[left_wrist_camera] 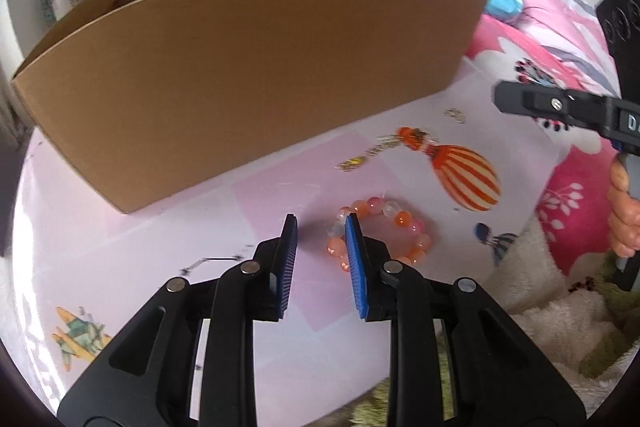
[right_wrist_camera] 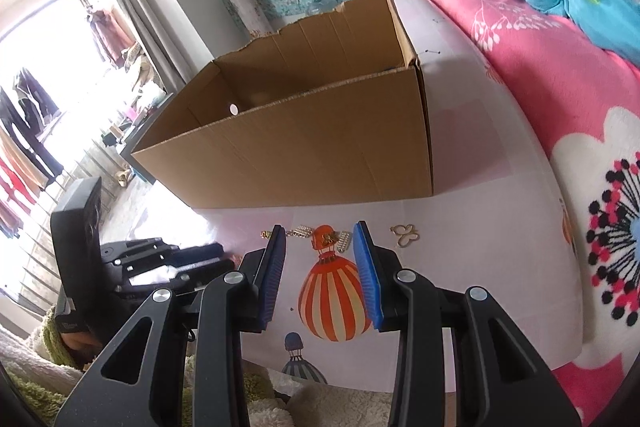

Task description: Organize jewelry

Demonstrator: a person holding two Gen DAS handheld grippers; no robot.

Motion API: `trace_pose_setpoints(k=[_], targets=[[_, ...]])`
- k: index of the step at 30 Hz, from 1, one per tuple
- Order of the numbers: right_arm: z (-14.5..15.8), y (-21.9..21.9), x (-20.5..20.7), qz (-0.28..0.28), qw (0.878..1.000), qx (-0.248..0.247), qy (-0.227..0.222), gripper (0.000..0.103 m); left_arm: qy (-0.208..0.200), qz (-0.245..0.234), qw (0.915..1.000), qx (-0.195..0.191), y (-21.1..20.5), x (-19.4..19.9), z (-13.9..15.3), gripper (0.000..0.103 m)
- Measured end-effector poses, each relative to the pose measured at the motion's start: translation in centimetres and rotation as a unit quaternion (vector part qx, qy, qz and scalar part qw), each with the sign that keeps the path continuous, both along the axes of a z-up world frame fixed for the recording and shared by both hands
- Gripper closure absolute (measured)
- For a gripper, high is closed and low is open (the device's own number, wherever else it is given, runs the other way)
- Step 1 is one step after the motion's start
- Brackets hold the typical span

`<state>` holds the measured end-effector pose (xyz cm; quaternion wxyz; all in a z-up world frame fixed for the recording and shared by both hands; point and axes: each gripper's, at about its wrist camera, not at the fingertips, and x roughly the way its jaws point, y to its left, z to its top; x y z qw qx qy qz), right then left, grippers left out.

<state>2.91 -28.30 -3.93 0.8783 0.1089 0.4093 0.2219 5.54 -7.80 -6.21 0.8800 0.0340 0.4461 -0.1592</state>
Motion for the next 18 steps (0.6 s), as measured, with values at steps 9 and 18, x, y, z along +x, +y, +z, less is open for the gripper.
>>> trace_pose_setpoints(k=[9, 18], targets=[[-1.0, 0.7, 0.5, 0.008, 1.000, -0.001, 0.014, 0.068, -0.009, 0.091, 0.9941, 0.058, 4.7, 1.0, 0.3, 0.077], [-2.2, 1.3, 1.4, 0.019, 0.999, 0.006, 0.029, 0.068, -0.061, 0.016, 0.9978, -0.020, 2.0, 0.6, 2.9, 0.076]])
